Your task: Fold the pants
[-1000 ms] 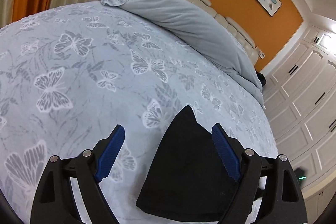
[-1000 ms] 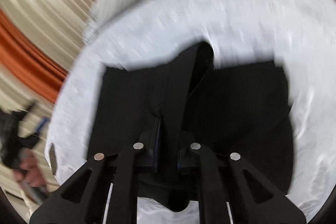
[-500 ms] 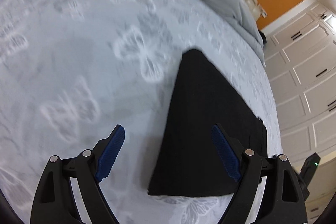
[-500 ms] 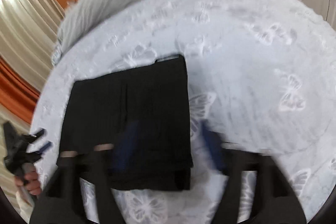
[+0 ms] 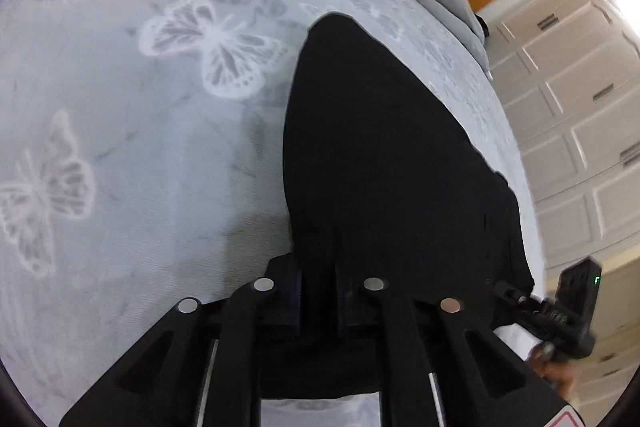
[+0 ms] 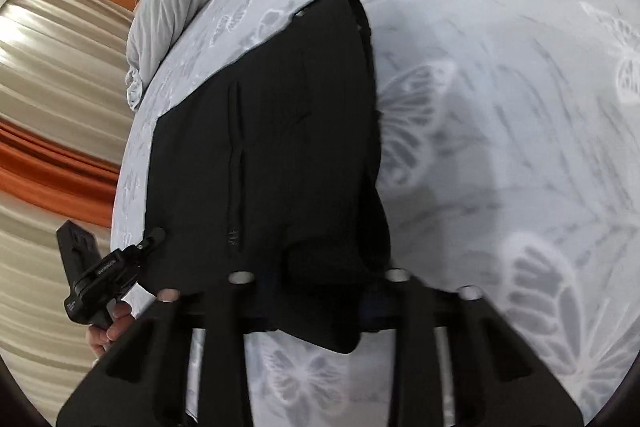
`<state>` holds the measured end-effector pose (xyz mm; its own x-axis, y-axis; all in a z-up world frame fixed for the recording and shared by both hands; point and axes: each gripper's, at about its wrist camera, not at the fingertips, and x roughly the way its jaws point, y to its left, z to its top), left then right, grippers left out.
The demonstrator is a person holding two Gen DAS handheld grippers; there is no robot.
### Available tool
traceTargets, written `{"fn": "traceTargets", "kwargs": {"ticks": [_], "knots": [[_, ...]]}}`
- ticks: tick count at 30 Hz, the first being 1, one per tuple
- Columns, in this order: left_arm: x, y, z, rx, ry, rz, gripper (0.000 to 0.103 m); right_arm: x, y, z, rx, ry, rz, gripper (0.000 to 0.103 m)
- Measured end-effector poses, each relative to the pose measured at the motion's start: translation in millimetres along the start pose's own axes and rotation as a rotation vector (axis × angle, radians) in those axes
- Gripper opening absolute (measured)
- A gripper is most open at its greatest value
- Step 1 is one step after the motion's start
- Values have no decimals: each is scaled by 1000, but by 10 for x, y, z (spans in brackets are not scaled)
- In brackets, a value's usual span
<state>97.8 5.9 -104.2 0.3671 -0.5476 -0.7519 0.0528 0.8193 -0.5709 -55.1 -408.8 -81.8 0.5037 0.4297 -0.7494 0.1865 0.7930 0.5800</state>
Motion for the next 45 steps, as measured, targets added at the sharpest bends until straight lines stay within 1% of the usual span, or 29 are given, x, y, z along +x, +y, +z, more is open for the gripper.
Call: {"fn": "traceTargets", "kwargs": {"ticks": [3,6,7,8,9,11,12,13,14,15,17,19,21,22,23,24,25,26,27,29,30,31,32,34,36,38,40,43,45], "knots": [[-421,-132,16,52,-31,-58,5,-397,312,-109,-57,-63,122,14],[-938,-148,-181,114,-44,-60,5,-488,371,-425,-83,-7,143,16],[-994,-69,-260,120,-36,-25,7,-404,280,-557,-58,40,125,24],[-966,34,-333,117,-15,20,12,-280,180,-683,-31,97,77,39],[-860,196,-426,106,29,83,22,-123,45,-810,11,165,-37,42],[-666,478,-537,24,112,185,26,-248,-17,-818,64,96,25,45],[-703,579,-536,-49,93,119,27,-373,18,-794,50,42,19,46],[-756,599,-508,-78,77,95,27,-554,107,-768,4,-59,-1,46],[-884,558,-447,-73,27,67,28,-765,275,-745,-77,-187,-39,44],[-1025,479,-397,-42,-48,55,30,-842,401,-731,-134,-232,-56,41],[-1206,246,-314,43,-173,89,40,-841,777,-647,-261,-282,-9,28],[-1240,4,-259,122,-242,104,47,-636,1046,-489,-331,-257,22,27],[-1055,-254,-192,201,-246,105,58,-297,1253,-414,-392,-203,-1,26],[-899,-328,-168,229,-225,123,61,-105,1280,-372,-402,-171,-47,24],[-653,-365,-125,251,-183,183,61,96,1232,-329,-393,-125,-132,24],[-415,-329,-92,251,-139,264,61,371,1024,-227,-325,-44,-276,22],[-248,-281,-85,244,-96,319,61,445,881,-198,-251,-37,-284,8],[-30,-161,-47,223,-37,367,61,379,831,-148,-185,-71,-239,8],[10,-88,-37,197,-41,363,62,252,883,-103,-149,-81,-207,10],[-124,-121,-39,176,-86,362,59,3,1067,-146,-212,-166,-152,14],[-221,-176,-42,193,-101,339,59,-98,1113,-201,-259,-185,-162,19],[-264,-216,-38,203,-115,328,59,-78,1091,-206,-267,-168,-192,29],[-340,-263,-66,216,-142,331,59,58,974,-224,-246,-107,-260,34],[-398,-319,-110,245,-158,342,59,253,772,-295,-200,-10,-310,33],[-456,-306,-200,279,-159,362,59,166,883,-312,-241,-64,-316,34],[-508,-334,-309,303,-162,381,59,-57,1057,-414,-300,-114,-249,35],[-572,-381,-437,322,-165,392,60,-97,1087,-551,-347,-93,-221,36],[-643,-398,-577,362,-179,427,61,174,942,-767,-398,34,-318,37],[-664,-391,-650,385,-187,459,61,171,1034,-753,-459,-1,-348,37]]}}
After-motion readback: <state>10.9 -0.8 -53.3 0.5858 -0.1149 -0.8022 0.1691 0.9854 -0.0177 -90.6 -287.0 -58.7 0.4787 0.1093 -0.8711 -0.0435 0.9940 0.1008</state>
